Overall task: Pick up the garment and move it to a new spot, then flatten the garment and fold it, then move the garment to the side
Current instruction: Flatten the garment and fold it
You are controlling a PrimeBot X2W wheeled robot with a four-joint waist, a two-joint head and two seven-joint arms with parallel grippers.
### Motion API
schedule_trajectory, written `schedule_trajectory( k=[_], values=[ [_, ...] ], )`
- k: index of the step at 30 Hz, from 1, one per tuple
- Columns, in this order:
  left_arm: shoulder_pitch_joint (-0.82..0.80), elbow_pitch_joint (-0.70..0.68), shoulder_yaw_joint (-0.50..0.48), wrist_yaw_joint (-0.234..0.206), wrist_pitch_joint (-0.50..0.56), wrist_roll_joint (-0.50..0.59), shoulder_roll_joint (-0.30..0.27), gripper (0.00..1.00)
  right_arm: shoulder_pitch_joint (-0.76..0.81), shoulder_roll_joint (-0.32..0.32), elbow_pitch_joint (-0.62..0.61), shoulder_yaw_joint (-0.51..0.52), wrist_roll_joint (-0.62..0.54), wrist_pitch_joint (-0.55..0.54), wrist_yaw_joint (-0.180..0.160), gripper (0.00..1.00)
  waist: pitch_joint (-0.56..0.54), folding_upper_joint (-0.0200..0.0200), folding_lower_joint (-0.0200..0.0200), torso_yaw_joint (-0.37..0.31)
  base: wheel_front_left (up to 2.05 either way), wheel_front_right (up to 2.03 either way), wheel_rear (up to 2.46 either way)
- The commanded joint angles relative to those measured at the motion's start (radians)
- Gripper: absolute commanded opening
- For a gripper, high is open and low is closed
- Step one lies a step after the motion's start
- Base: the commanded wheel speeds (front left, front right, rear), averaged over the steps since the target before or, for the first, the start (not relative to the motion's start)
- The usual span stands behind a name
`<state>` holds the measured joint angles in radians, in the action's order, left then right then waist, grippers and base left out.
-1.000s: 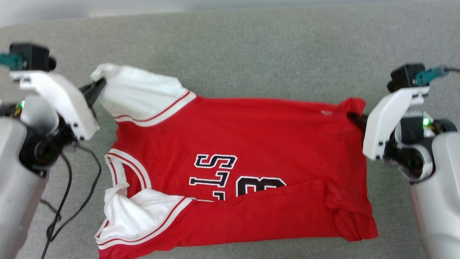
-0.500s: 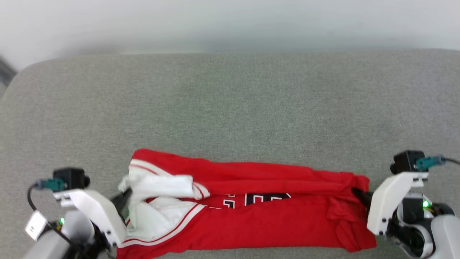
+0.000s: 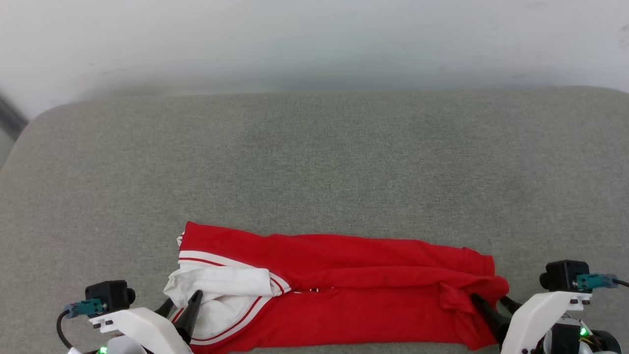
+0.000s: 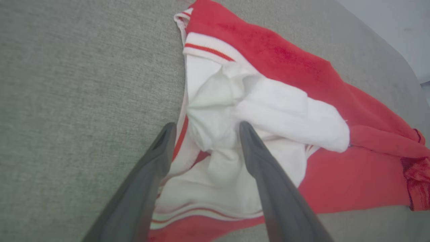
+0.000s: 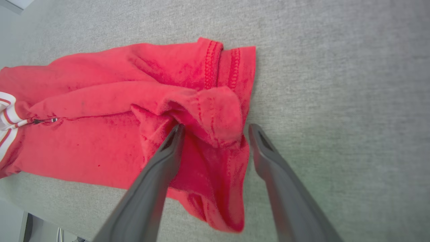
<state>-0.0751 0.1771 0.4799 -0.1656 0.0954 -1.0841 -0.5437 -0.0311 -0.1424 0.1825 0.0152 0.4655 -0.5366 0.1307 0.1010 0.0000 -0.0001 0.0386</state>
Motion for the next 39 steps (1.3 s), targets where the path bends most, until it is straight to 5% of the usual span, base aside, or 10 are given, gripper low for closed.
schedule_trajectory(
  k=[1, 8, 12, 20, 37, 38, 39],
  values=[
    [0.012, -0.012, -0.013, -0.015, -0.039, 0.018, 0.005, 1.00, 0.027, 0.000, -0.024, 0.006, -0.004, 0.012, 0.000, 1.00, -0.014, 0.0000, 0.0001, -0.003, 0.00, 0.00, 0.00],
    [0.022, -0.092, -0.043, -0.069, -0.193, 0.104, 0.015, 1.00, 0.076, -0.009, -0.151, 0.066, -0.008, -0.002, 0.000, 1.00, -0.058, 0.0000, 0.0001, -0.001, 0.00, 0.00, 0.00],
    [-0.009, -0.175, -0.029, -0.103, -0.302, 0.229, 0.004, 1.00, 0.047, -0.036, -0.203, 0.123, -0.023, -0.095, 0.000, 1.00, -0.070, 0.0000, 0.0001, 0.010, 0.00, 0.00, 0.00],
    [-0.028, -0.280, -0.038, -0.165, -0.354, 0.392, 0.004, 1.00, 0.009, -0.065, -0.220, 0.121, -0.045, -0.224, 0.000, 1.00, -0.020, 0.0000, 0.0001, 0.053, 0.00, 0.00, 0.00],
    [-0.075, -0.354, -0.055, -0.141, -0.361, 0.476, 0.039, 1.00, -0.024, 0.039, -0.011, 0.026, -0.018, -0.308, 0.002, 1.00, 0.121, 0.0000, 0.0001, 0.119, 0.00, 0.00, 0.00],
    [-0.075, -0.351, -0.056, -0.138, -0.361, 0.477, 0.040, 1.00, -0.024, 0.039, -0.003, 0.017, -0.019, -0.316, 0.002, 0.37, 0.121, 0.0000, 0.0001, 0.118, 0.00, 0.00, 0.00],
    [-0.075, -0.348, -0.057, -0.136, -0.361, 0.479, 0.041, 1.00, -0.027, 0.041, 0.000, 0.011, -0.017, -0.316, 0.002, 0.00, 0.120, 0.0000, 0.0001, 0.117, 0.00, 0.00, 0.00]
  ],
)
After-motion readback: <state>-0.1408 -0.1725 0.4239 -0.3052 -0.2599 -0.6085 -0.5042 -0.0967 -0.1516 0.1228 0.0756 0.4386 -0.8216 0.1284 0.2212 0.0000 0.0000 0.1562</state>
